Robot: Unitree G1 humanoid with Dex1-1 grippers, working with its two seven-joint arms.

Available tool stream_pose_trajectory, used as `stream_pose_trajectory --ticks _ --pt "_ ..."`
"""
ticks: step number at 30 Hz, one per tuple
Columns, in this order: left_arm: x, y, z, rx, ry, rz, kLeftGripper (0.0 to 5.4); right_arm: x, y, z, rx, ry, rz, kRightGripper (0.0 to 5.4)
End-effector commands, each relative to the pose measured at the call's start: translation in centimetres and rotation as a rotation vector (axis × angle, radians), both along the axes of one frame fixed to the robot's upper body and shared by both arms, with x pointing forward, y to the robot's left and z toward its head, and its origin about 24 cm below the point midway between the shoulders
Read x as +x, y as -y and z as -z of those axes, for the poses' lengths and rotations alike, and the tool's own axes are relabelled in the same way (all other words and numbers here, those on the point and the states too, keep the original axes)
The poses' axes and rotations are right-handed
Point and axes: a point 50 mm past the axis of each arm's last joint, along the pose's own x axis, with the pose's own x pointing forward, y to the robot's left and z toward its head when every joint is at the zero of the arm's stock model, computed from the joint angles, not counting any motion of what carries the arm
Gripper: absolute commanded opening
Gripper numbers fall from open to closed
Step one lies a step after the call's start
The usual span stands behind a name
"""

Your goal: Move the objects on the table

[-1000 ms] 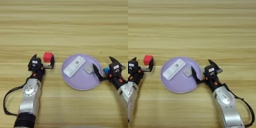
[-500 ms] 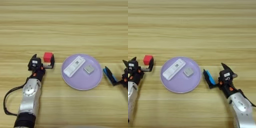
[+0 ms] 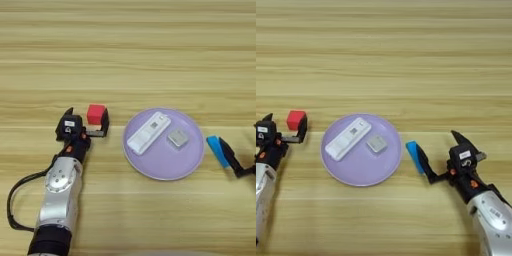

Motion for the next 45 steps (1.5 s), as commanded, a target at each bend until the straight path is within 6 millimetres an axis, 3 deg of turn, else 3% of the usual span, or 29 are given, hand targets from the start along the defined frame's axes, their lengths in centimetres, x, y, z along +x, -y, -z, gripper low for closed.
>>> stream_pose_trajectory --ticks 1,21,45 --pt "0.1 0.1 -0.2 -0.001 0.008 -0.002 5.4 -0.4 -0.2 0.5 -0.032 -0.027 -0.035 5.39" --pt "0.1 -0.1 -0.1 0.003 0.006 -0.003 5.4 -0.5 -0.4 2.7 -0.075 -0.11 -0.038 5.39" --pt "0.1 0.0 -0.1 0.002 0.006 -0.004 5.4 -0.4 -0.3 5.1 0.115 -0.362 0.04 5.39"
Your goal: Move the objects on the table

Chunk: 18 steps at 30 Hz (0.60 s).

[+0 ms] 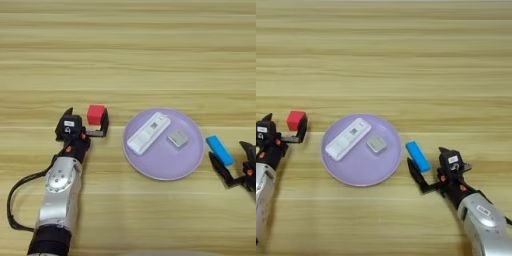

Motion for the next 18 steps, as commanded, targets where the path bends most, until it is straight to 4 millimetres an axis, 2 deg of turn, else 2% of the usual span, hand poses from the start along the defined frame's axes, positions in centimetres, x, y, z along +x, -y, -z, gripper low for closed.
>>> stream_pose_trajectory --ticks 1,5,7,18 --pt "0.11 0.03 -0.11 0.0 0.006 -0.003 5.4 -0.99 0.16 1.7 0.003 -0.119 0.018 5.39" --pt "0.11 0.05 -0.13 0.0 0.006 -0.002 5.4 -1.12 0.15 1.96 -0.012 -0.136 0.009 5.39" --pt "0.12 0.05 -0.13 0.0 0.007 -0.002 5.4 -1.13 0.22 2.09 -0.021 -0.141 0.009 5.23" --pt "0.21 0.11 -0.18 -0.002 0.008 -0.002 5.4 -1.1 0.04 2.2 -0.041 -0.145 -0.01 3.97"
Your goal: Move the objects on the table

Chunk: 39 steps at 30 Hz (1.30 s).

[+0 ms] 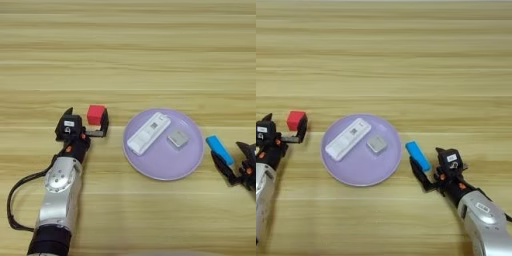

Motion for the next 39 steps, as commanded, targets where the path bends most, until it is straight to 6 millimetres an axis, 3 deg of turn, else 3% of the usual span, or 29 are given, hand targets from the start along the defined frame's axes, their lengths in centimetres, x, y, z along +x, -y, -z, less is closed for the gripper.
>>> stream_pose_trajectory --ticks 1,24,39 --pt "0.2 0.1 -0.2 -0.002 0.008 -0.002 5.4 -1.1 0.2 1.9 -0.022 -0.117 0.012 3.79" --pt "0.3 0.3 -0.2 -0.004 0.011 0.002 5.4 -0.4 -0.1 1.6 -0.016 -0.088 0.018 1.41" --pt "0.2 0.3 -0.2 -0.004 0.011 0.004 5.4 2.7 0.2 0.4 0.064 0.03 0.194 1.4"
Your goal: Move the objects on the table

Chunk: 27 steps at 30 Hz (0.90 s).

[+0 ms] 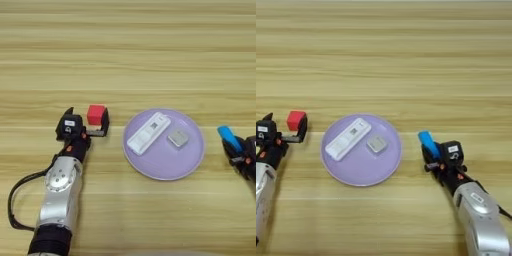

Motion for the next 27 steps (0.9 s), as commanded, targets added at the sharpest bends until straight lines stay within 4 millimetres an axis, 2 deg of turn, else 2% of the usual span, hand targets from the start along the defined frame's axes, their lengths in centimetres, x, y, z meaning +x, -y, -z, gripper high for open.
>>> stream_pose_trajectory --ticks 1,11,12,16,21,27 --pt "0.1 0.2 -0.2 -0.002 0.009 0.001 5.4 0.3 -0.1 0.8 0.037 -0.033 0.048 1.4" --pt "0.0 0.2 -0.1 -0.002 0.008 -0.001 5.4 0.4 -0.5 1.3 0.042 -0.049 0.05 1.4" --pt "0.0 0.2 -0.1 -0.002 0.008 -0.001 5.4 0.4 -0.5 1.2 0.035 -0.048 0.053 1.76" --pt "0.0 0.2 -0.1 -0.002 0.008 -0.001 5.4 0.4 -0.4 0.9 0.017 -0.021 0.056 2.25" --pt "0.0 0.2 -0.1 -0.002 0.007 -0.001 5.4 0.6 -0.7 -1.1 0.017 0.12 0.052 2.99" --pt "0.0 0.2 -0.1 -0.002 0.007 -0.001 5.4 0.5 -0.8 -1.9 0.011 0.171 0.046 3.71"
